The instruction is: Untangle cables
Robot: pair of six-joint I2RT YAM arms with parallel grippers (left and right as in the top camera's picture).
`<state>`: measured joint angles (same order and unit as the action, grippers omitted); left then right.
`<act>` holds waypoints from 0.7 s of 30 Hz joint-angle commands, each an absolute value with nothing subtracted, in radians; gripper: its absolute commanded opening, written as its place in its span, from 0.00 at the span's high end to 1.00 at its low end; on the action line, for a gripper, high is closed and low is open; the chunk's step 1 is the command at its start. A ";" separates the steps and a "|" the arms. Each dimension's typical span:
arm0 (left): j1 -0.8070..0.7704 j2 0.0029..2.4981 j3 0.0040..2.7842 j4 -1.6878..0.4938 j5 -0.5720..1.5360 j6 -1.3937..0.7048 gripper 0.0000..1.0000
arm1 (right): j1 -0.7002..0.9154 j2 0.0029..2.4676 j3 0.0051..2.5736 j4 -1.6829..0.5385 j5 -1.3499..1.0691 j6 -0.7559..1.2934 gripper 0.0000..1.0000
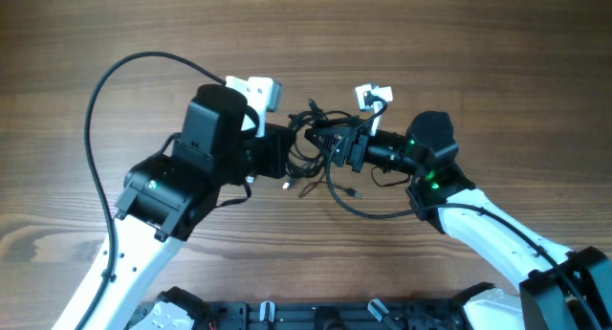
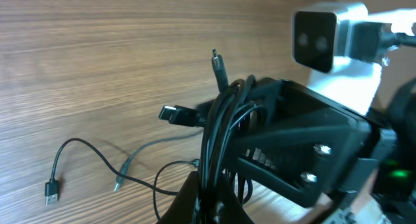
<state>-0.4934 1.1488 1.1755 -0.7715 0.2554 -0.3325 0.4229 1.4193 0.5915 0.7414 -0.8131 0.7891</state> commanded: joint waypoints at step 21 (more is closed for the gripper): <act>-0.520 1.223 1.178 -0.700 0.046 -0.571 0.40 | 0.427 1.416 0.596 0.606 -1.111 0.710 0.95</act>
<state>-0.5278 1.2018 1.1736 -0.6876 0.0334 -0.5739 0.4244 1.4193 0.5961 0.5999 -1.1484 0.7326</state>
